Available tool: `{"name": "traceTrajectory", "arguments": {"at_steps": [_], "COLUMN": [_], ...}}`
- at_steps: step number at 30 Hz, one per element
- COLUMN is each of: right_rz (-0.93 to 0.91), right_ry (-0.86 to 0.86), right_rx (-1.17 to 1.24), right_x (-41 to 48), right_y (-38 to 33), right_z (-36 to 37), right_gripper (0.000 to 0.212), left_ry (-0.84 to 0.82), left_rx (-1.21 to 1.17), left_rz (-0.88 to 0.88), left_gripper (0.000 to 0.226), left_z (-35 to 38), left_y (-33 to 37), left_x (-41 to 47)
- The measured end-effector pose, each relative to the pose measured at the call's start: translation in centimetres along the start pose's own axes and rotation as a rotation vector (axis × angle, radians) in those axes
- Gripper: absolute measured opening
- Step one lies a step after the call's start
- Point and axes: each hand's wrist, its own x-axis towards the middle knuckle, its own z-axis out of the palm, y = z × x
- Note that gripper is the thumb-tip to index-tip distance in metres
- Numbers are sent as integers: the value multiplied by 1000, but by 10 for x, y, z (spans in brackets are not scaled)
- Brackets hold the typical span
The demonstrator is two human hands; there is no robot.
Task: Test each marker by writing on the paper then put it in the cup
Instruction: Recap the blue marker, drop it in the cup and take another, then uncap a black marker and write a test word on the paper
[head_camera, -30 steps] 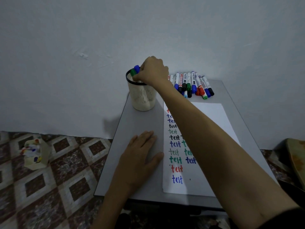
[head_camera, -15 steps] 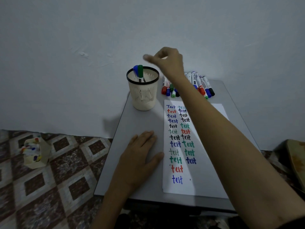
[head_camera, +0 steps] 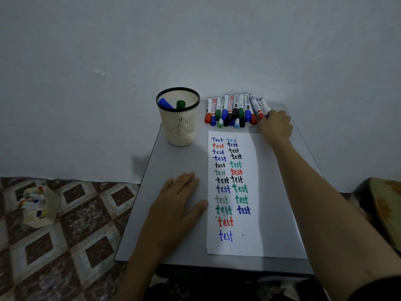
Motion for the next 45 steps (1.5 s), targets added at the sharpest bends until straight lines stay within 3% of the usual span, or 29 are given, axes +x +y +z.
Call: {"name": "traceTrajectory", "arguments": {"at_steps": [6, 11, 19, 22, 24, 27, 30, 33, 39, 42, 45], "right_rz": [31, 79, 121, 243, 321, 451, 546, 527, 421, 162, -53], "right_ry": [94, 72, 74, 98, 14, -202, -455, -695, -975, -952, -860], "right_rx": [125, 87, 328, 640, 929, 1416, 1807, 1994, 1986, 1573, 1136], "right_x": [11, 20, 20, 15, 6, -20, -56, -95, -157, -177, -195], "right_y": [17, 30, 36, 33, 27, 20, 19, 21, 18, 17, 17], "right_z": [0, 3, -5, -13, -22, -40, -53, -57, -58, -62, -67], "right_gripper": [34, 30, 24, 26, 20, 4, 2, 25, 18, 10, 22], "left_ry": [3, 2, 1, -1, -1, -2, -4, -1, 6, 22, 7], "left_rx": [-5, -9, -14, -27, -30, -37, -36, -34, -61, -270, -355], "left_rz": [4, 12, 16, 17, 20, 21, 22, 22, 26, -18, 83], "left_gripper": [72, 71, 71, 71, 70, 69, 70, 70, 69, 65, 62], "left_z": [0, 0, 0, 0, 0, 0, 1, 1, 3, -4, -12], "left_y": [1, 0, -1, -1, -1, -2, -2, -3, -3, 3, 13], "left_x": [0, 0, 0, 0, -1, 0, -1, -1, -1, -2, -7]}}
